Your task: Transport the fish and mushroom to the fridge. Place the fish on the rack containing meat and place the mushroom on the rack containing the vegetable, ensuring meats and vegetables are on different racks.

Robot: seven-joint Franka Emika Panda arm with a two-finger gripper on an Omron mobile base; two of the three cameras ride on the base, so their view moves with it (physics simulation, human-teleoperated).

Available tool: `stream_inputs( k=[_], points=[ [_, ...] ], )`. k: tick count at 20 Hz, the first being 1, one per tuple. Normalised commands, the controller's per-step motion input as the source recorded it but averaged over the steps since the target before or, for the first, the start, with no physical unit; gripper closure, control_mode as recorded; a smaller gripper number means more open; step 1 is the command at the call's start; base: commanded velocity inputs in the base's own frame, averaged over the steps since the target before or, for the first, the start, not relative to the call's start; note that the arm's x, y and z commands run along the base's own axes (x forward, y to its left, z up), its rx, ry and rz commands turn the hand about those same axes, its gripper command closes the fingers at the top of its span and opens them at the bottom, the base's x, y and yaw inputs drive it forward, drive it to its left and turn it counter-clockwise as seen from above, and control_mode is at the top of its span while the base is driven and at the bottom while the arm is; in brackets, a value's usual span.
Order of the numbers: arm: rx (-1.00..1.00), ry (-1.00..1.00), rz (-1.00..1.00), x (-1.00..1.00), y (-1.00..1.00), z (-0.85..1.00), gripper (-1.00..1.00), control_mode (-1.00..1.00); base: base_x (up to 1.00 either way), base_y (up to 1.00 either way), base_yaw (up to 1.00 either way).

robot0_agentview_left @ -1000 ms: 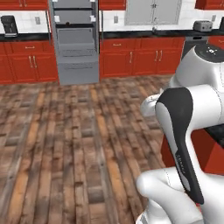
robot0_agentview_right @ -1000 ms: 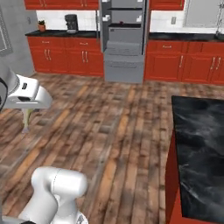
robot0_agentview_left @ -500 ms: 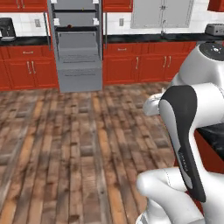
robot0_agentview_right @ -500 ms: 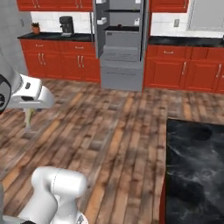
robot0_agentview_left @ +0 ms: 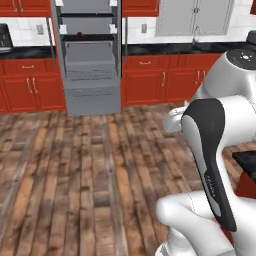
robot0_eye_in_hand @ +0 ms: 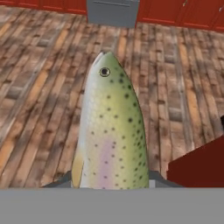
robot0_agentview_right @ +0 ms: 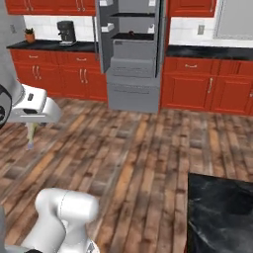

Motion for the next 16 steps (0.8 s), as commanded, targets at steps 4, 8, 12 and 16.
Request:
stream_inputs(
  k=[4,8,12,16],
  points=[
    [0.00,0.00,0.00,0.00,0.00,0.00,1.00,1.00,1.00,0.15,0.00],
    [0.00,0.00,0.00,0.00,0.00,0.00,1.00,1.00,1.00,0.33,0.00],
    [0.00,0.00,0.00,0.00,0.00,0.00,1.00,1.00,1.00,0.31,0.00],
    [0.00,0.00,0.00,0.00,0.00,0.00,1.00,1.00,1.00,0.20,0.00]
  ],
)
